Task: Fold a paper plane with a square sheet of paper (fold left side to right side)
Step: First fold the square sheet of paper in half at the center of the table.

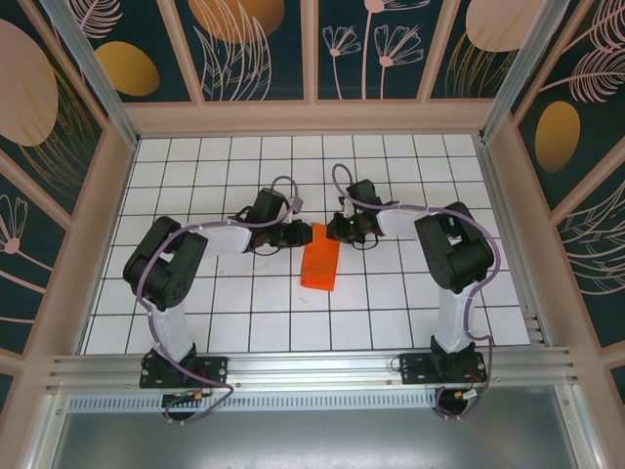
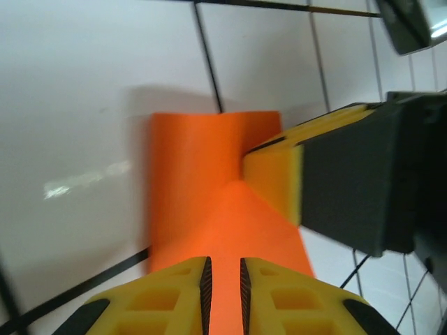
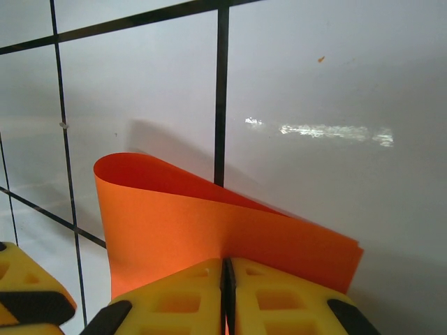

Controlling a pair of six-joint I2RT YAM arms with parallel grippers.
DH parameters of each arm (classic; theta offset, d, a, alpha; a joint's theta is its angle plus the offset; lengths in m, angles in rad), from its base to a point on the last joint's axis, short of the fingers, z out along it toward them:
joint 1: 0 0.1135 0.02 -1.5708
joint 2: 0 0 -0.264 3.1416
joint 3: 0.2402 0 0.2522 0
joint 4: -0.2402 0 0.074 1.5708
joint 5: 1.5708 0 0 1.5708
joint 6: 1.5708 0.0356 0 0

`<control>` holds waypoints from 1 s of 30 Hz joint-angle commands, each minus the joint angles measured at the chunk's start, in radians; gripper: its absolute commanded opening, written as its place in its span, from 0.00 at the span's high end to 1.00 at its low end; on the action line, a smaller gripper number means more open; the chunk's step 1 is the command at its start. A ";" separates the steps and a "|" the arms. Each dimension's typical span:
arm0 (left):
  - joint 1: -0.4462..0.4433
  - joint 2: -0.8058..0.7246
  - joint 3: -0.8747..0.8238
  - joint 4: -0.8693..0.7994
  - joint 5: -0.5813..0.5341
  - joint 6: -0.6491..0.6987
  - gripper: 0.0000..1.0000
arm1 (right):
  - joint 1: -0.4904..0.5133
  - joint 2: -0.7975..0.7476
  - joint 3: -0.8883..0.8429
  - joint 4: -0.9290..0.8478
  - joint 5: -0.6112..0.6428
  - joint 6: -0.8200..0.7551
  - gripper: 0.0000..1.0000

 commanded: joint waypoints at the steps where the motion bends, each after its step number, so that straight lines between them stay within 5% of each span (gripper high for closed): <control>1: -0.008 0.067 0.068 0.031 0.033 -0.004 0.79 | 0.016 0.040 -0.054 -0.124 0.064 -0.013 0.87; 14: -0.008 0.182 0.165 -0.092 -0.115 0.032 0.78 | 0.018 0.047 -0.053 -0.139 0.081 -0.018 0.87; 20: 0.002 0.170 0.135 -0.152 -0.220 0.057 0.78 | 0.018 0.047 -0.054 -0.151 0.093 -0.024 0.87; 30: 0.066 0.060 0.084 -0.167 -0.243 0.084 0.75 | 0.018 0.045 -0.057 -0.142 0.083 -0.021 0.87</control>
